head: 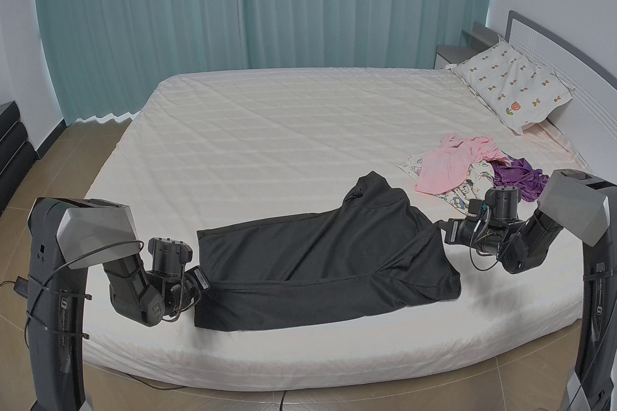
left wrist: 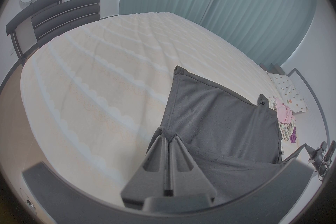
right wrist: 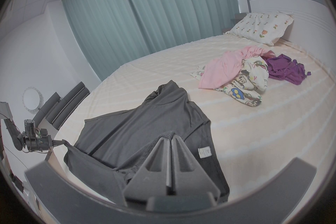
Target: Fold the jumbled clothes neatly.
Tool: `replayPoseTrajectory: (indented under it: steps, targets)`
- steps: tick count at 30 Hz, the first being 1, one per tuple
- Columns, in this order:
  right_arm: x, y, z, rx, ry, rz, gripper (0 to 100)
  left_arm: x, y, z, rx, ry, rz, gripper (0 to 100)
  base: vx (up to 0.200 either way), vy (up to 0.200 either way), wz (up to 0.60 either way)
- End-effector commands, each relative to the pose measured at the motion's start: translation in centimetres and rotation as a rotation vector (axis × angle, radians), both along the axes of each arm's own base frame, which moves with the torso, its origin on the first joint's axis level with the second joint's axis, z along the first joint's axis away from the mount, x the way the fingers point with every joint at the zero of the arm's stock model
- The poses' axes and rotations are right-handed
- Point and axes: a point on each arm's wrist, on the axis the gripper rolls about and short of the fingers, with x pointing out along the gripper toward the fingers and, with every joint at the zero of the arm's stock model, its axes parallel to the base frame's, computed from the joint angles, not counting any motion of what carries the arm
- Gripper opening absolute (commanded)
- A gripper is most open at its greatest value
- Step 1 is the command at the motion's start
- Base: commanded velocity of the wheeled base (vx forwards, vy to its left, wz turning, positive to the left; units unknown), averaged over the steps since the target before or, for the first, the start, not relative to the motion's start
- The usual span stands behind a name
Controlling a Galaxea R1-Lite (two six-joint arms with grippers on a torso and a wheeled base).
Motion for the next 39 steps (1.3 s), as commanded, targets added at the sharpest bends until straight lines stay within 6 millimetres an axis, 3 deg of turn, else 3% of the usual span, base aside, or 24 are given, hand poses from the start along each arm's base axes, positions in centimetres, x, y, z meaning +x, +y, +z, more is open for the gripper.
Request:
replayPoseTrajectory:
  steps: [1,6,22,23,24,33,37,39]
  targets:
    - [1.1,1.0,-0.6,-0.004,-0.017,0.010,0,0.7,-0.1,0.1,-0.001,-0.007,0.001,0,0.000,0.000,0.00]
    - [2.6,1.9,-0.4,-0.027,-0.067,-0.024,0,0.7,-0.1,0.2,-0.001,-0.004,0.001,0,0.000,0.000,0.00]
    - [4.7,3.3,-0.9,-0.051,-0.089,-0.060,0,0.8,-0.1,0.2,-0.002,-0.005,0.003,0,0.000,0.000,0.00]
    - [4.7,3.3,-0.9,-0.051,-0.089,-0.060,0,0.8,-0.1,0.2,-0.001,-0.004,0.002,100,0.000,0.000,0.00]
    - [4.6,3.4,-0.9,-0.051,-0.089,-0.058,100,0.8,-0.1,0.2,-0.001,-0.004,0.002,100,0.000,0.000,0.00]
    - [4.6,2.5,-1.2,-0.026,-0.052,-0.129,100,0.6,0.3,0.4,-0.018,-0.004,0.025,100,0.000,0.000,0.00]
    - [3.8,1.8,-0.8,0.013,-0.017,-0.218,100,-0.5,1.0,2.3,-0.073,-0.019,0.070,100,0.000,0.000,0.00]
    - [0.6,1.4,-1.5,0.003,0.080,-0.240,100,-1.7,1.3,3.0,-0.087,-0.012,0.074,100,0.000,0.000,0.00]
